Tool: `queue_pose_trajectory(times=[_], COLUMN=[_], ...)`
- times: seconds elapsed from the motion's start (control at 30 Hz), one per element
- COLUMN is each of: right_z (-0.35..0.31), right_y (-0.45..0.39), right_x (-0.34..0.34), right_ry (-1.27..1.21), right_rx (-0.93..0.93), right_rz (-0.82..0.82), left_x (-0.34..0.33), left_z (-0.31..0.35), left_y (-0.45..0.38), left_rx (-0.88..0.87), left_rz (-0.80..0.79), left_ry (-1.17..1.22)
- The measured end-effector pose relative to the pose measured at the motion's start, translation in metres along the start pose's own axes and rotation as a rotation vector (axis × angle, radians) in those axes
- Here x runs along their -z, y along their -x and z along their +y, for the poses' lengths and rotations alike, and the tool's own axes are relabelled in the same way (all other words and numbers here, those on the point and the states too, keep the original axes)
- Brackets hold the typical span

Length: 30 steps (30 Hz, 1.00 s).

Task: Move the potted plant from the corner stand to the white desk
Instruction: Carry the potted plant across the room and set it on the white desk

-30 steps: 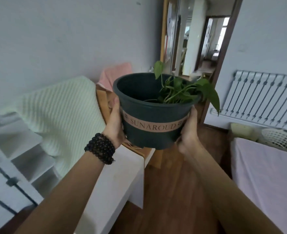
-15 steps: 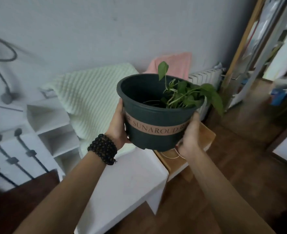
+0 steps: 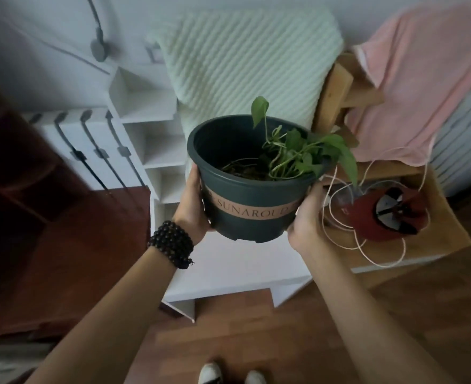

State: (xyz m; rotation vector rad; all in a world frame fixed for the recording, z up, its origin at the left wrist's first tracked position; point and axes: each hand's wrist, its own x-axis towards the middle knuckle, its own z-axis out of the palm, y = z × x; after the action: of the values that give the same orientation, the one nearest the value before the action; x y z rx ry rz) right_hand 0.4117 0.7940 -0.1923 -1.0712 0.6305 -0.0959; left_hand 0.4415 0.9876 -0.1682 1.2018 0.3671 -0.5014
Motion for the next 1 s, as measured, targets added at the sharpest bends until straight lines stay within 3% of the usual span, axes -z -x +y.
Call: queue_pose_trajectory(times=[0.6, 0.83, 1.0], right_z=[0.151, 0.163, 0.152], right_y=[-0.099, -0.117, -0.125], right_x=[0.044, 0.049, 0.055], right_ry=[0.149, 0.112, -0.073], right_rx=[-0.282, -0.289, -0.287], right_rz=[-0.031, -0.050, -0.050], left_x=[0.055, 0.054, 0.066], left_z=[-0.135, -0.143, -0.147], left_y=[-0.096, -0.112, -0.121], left_rx=[0.219, 0.195, 0.248], left_rz=[0.230, 0.208, 0.227], left_ry=[0.080, 0.109, 0.254])
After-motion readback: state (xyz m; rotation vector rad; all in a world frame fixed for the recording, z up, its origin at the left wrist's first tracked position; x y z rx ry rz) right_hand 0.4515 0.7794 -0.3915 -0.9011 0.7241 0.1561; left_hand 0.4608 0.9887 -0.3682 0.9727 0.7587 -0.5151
